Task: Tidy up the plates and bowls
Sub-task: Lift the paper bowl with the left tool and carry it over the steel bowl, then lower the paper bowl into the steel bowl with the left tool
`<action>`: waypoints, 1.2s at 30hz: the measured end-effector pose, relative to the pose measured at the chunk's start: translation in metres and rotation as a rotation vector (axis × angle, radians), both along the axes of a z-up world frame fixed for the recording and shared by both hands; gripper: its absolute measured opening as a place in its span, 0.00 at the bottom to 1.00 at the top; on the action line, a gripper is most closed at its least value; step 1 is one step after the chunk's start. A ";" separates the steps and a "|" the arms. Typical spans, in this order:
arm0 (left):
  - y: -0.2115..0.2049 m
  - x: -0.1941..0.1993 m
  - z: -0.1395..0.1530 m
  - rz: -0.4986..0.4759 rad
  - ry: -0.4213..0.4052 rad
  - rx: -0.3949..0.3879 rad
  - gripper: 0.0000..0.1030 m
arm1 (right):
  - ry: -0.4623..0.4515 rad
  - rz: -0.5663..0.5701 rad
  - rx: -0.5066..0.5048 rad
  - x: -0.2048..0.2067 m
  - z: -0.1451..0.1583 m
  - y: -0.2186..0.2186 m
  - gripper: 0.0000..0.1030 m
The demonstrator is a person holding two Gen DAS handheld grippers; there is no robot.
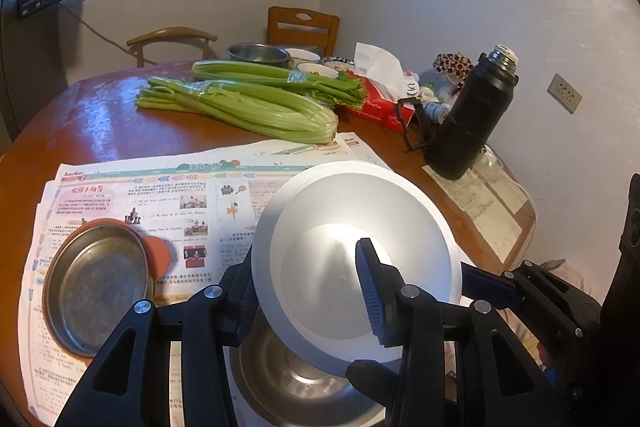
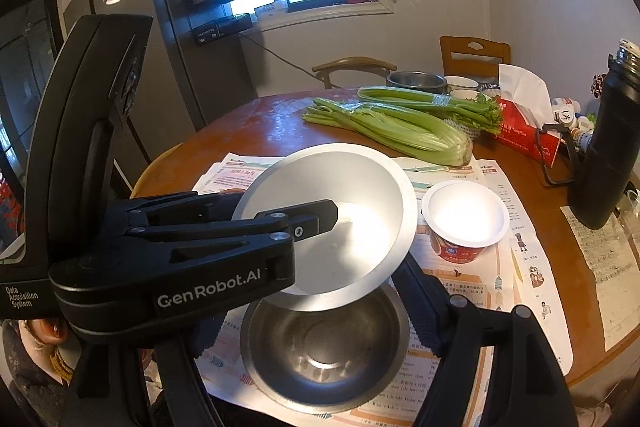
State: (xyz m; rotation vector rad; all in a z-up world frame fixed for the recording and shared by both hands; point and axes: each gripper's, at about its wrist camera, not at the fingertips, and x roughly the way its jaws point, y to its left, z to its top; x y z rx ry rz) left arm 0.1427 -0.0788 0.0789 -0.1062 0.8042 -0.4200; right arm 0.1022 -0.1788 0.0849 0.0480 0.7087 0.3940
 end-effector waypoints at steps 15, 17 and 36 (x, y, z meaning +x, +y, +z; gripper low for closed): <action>-0.009 -0.023 0.005 0.006 0.004 0.003 0.44 | -0.013 0.019 0.007 -0.025 0.005 -0.011 0.74; -0.009 -0.024 0.004 0.008 0.009 0.003 0.45 | -0.015 0.022 0.004 -0.027 0.005 -0.012 0.74; -0.011 -0.031 -0.024 0.035 0.083 0.027 0.45 | 0.037 0.051 0.003 -0.034 -0.018 -0.013 0.74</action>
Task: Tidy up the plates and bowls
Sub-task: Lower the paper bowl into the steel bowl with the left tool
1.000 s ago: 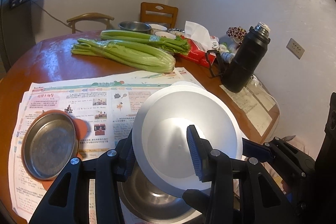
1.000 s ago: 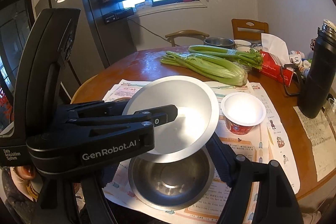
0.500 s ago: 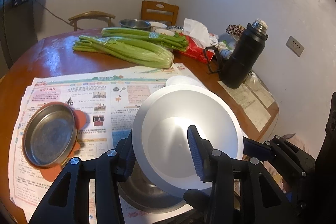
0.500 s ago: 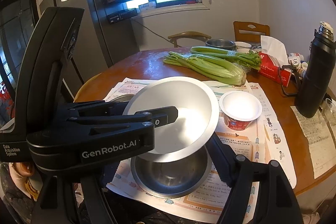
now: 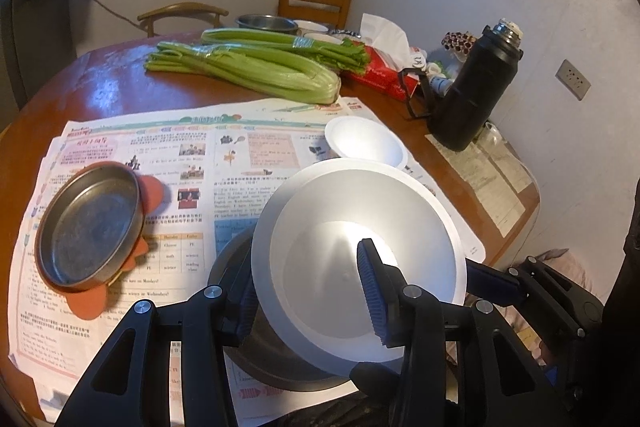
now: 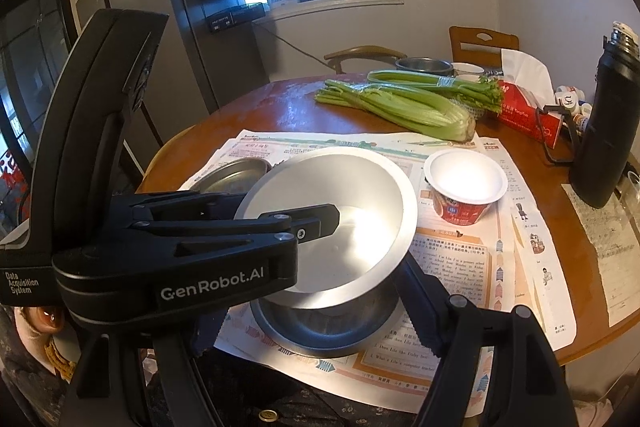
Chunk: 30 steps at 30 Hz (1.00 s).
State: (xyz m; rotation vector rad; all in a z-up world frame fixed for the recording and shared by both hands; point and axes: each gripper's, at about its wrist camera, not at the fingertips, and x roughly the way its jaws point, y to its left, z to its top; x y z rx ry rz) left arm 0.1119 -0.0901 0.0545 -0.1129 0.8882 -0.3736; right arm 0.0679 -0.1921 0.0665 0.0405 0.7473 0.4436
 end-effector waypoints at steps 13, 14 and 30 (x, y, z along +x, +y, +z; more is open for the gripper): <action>0.003 0.003 -0.024 0.020 0.052 0.024 0.45 | 0.038 0.016 -0.015 0.002 -0.019 0.006 0.74; 0.003 0.003 -0.026 0.022 0.057 0.026 0.45 | 0.045 0.018 -0.013 0.003 -0.021 0.006 0.74; 0.002 0.010 -0.049 0.032 0.107 0.057 0.45 | 0.090 0.034 -0.007 0.011 -0.046 0.003 0.74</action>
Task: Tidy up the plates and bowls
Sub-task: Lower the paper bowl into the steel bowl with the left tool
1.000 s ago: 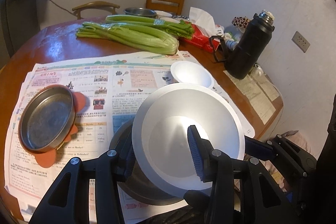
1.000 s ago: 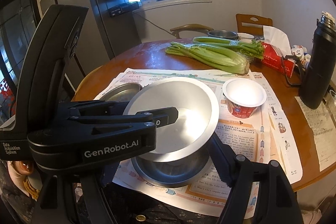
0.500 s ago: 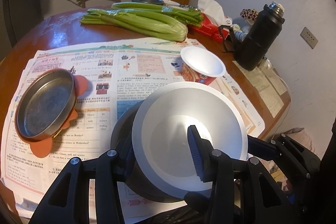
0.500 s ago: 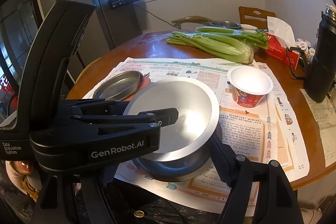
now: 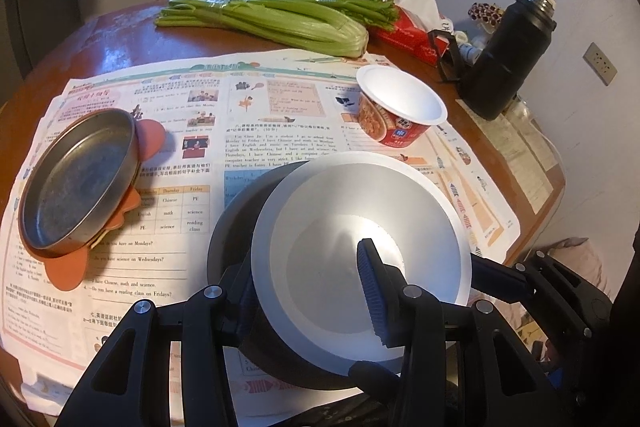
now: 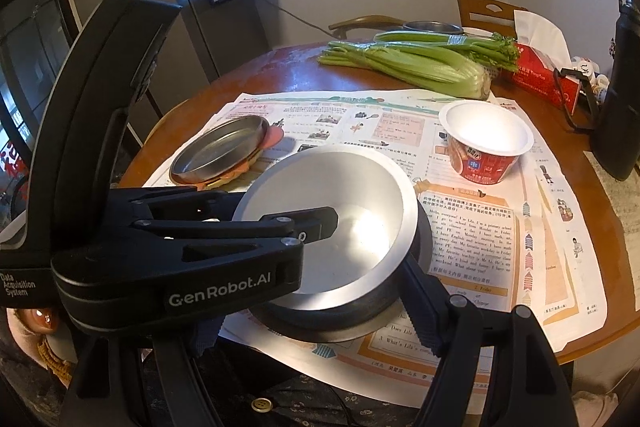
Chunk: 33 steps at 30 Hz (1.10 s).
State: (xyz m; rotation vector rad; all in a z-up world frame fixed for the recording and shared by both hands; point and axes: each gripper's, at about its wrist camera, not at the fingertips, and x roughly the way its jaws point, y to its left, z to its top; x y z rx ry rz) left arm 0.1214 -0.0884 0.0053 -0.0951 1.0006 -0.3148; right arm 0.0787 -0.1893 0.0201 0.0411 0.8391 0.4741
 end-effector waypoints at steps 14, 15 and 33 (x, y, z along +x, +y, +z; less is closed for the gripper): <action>0.001 0.008 -0.014 0.017 0.027 0.030 0.45 | 0.022 0.006 0.000 0.007 -0.014 0.002 0.74; 0.001 0.008 -0.015 0.018 0.027 0.032 0.45 | 0.025 0.005 -0.002 0.007 -0.015 0.002 0.74; 0.004 0.010 -0.010 0.025 0.015 0.032 0.45 | 0.010 -0.030 -0.027 0.012 -0.017 -0.008 0.75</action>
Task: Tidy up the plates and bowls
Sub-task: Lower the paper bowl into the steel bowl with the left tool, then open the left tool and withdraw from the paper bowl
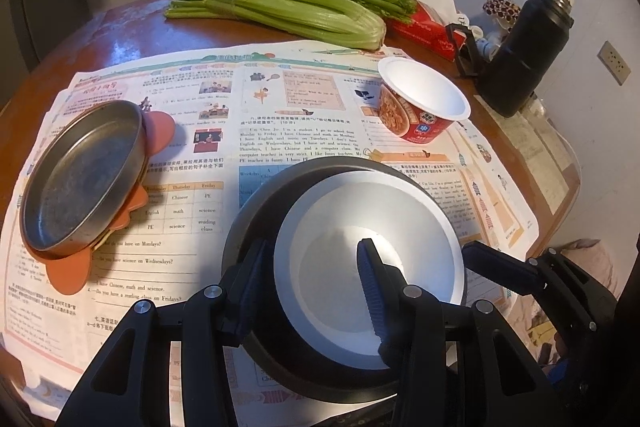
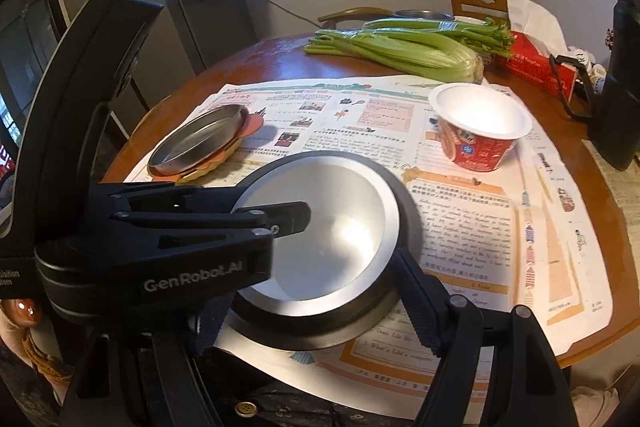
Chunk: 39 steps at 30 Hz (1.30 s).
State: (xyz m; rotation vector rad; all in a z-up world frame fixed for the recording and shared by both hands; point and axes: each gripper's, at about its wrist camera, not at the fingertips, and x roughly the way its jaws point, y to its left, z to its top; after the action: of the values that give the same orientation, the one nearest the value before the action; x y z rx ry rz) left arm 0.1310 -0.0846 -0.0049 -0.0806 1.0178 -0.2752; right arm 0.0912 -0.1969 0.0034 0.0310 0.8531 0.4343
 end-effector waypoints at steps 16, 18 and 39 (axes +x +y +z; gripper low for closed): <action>0.003 -0.008 0.016 0.012 -0.036 -0.008 0.45 | -0.029 -0.034 -0.010 -0.002 0.007 -0.011 0.75; 0.003 -0.010 0.019 0.014 -0.043 -0.008 0.45 | -0.037 -0.040 -0.007 -0.003 0.010 -0.014 0.75; -0.014 0.006 0.049 -0.037 -0.138 -0.047 0.54 | -0.155 -0.191 0.008 -0.002 0.042 -0.055 0.75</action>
State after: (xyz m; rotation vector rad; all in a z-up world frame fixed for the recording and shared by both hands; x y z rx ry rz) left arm 0.1367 -0.0990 0.0440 -0.0844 0.8767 -0.3346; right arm 0.0892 -0.2523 0.0454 0.0844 0.6882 0.2566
